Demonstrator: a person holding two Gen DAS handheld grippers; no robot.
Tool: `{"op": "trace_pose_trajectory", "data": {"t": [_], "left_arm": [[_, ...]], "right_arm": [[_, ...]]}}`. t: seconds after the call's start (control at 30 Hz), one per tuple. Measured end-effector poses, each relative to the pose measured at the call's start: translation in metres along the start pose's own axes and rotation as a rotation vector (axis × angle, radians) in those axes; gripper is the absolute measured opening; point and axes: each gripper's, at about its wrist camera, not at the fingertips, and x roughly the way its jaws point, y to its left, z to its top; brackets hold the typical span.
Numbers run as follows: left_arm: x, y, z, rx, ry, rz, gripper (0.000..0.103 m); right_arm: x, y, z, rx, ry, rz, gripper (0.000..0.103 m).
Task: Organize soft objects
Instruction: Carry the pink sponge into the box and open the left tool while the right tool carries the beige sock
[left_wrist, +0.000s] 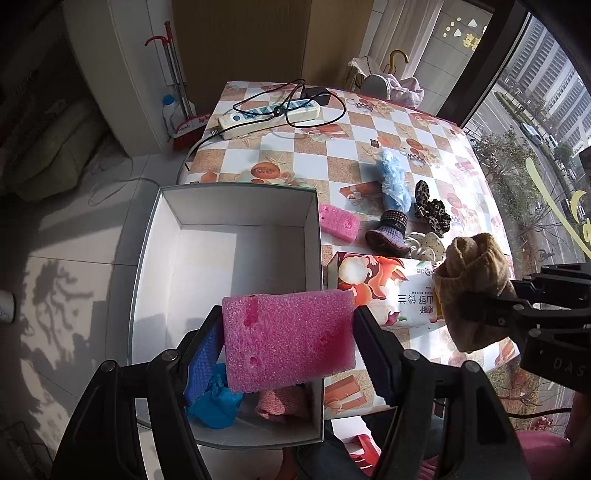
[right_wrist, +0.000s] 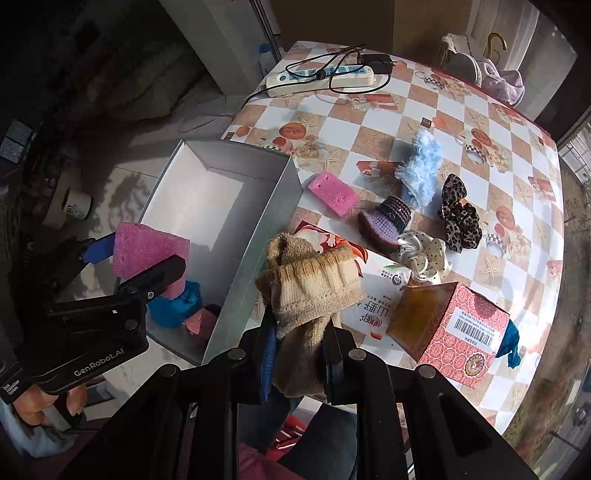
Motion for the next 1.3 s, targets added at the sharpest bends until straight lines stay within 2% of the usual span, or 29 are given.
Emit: {"op": "trace_pose_trajectory", "data": {"t": [0.4,0.6,0.97,1.3], "left_arm": [[0.003,0.041,-0.017,-0.117,0.017,0.040,0.073],[0.008,0.052,-0.021,-0.138,0.023,0.065,0.073],[0.025,0.070,-0.015,-0.199,0.044,0.077,0.073],[0.042,0.081,-0.012,-0.218,0.070,0.087,0.073]], "right_arm": [[0.019,0.053,0.019,-0.127,0.034,0.021,0.022],[0.025,0.071,0.028,-0.177,0.039,0.032,0.022],[0.044,0.091,0.052,-0.235,0.064,0.018,0.022],[0.060,0.097,0.079,-0.225,0.078,0.016,0.022]]}}
